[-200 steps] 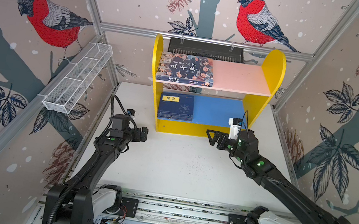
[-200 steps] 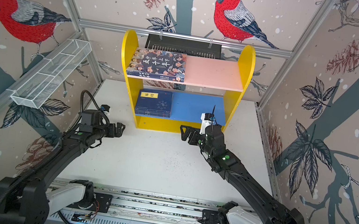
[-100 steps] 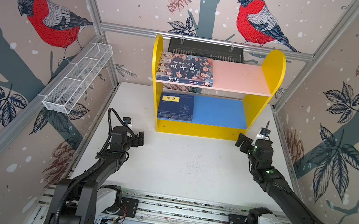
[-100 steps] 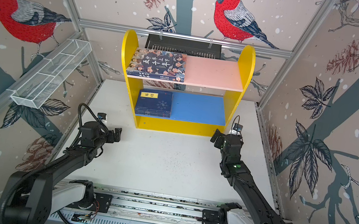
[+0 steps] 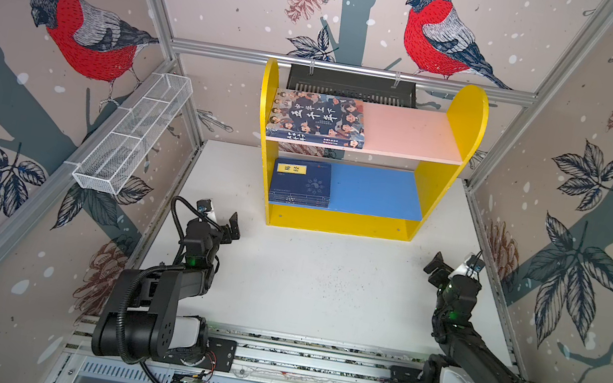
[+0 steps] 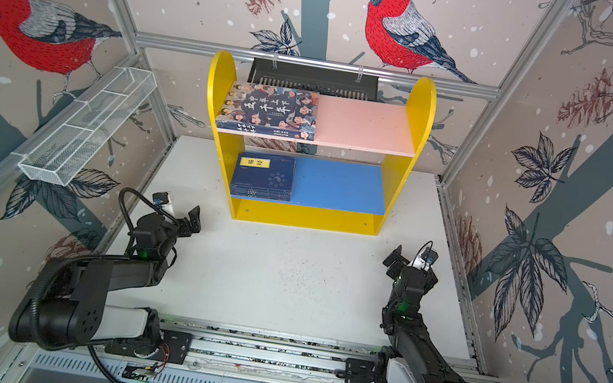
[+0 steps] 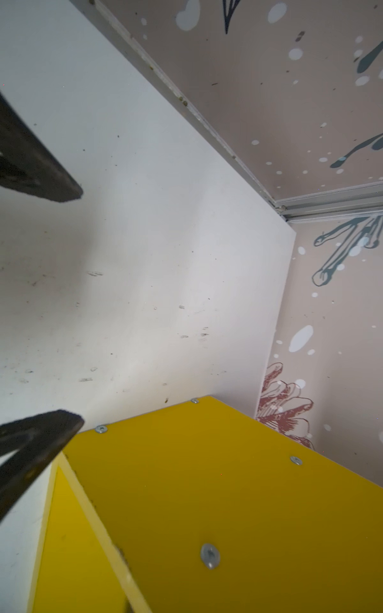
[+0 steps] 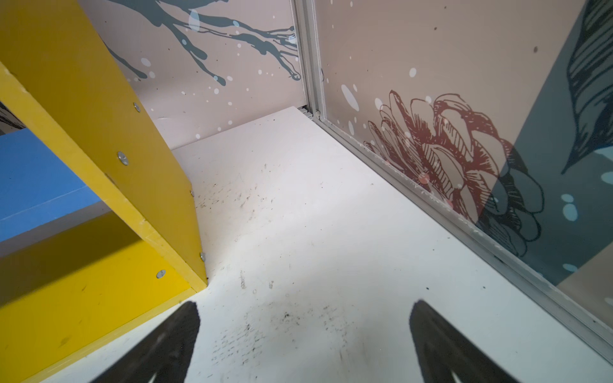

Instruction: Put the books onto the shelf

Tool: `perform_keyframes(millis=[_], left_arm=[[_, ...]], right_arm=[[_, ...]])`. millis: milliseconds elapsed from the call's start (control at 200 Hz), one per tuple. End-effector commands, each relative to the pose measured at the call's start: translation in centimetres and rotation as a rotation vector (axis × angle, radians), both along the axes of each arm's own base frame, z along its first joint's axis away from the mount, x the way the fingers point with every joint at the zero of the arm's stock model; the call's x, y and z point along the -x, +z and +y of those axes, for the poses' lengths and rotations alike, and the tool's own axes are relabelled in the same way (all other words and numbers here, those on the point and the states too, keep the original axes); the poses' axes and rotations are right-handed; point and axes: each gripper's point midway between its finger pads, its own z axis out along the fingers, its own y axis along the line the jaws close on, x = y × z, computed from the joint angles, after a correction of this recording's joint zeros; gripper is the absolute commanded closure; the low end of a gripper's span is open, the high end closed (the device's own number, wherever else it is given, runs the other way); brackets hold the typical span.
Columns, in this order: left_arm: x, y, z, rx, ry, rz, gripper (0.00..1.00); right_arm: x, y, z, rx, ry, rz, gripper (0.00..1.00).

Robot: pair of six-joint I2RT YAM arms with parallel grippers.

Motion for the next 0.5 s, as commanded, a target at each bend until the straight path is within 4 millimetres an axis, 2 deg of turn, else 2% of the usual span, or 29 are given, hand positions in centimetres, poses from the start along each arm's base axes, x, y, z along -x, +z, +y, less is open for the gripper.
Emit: perform_keyframes(millis=[0,95,205,405,495], left_arm=[[0.3,4.2,-0.9,-0.072,-0.060,-0.192,0.02],[0.3,4.6,-0.8,-0.078,-0.053,-0.225,0.02],[0.2,3.8,-0.4,-0.049,-0.026,-0.220,0.02],[1.4,3.8,-1.9,-0.089,-0.109,-0.297,0.02],[1.4,3.6,-2.0,-0.086,-0.109,-0.301,0.01]], right_arm=[[-0.3,2.6,-1.0,0.032,-0.037,-0.114,0.00],[-0.7,3.0,-1.0,0.038,-0.032,-0.142,0.00],[-1.4,3.2,-0.8,0.062,-0.011,-0.141,0.00],[-3.1,3.3,-0.5,0.090,0.034,-0.135,0.00],[-3.5,3.8,-0.2,0.089,0.052,-0.159,0.00]])
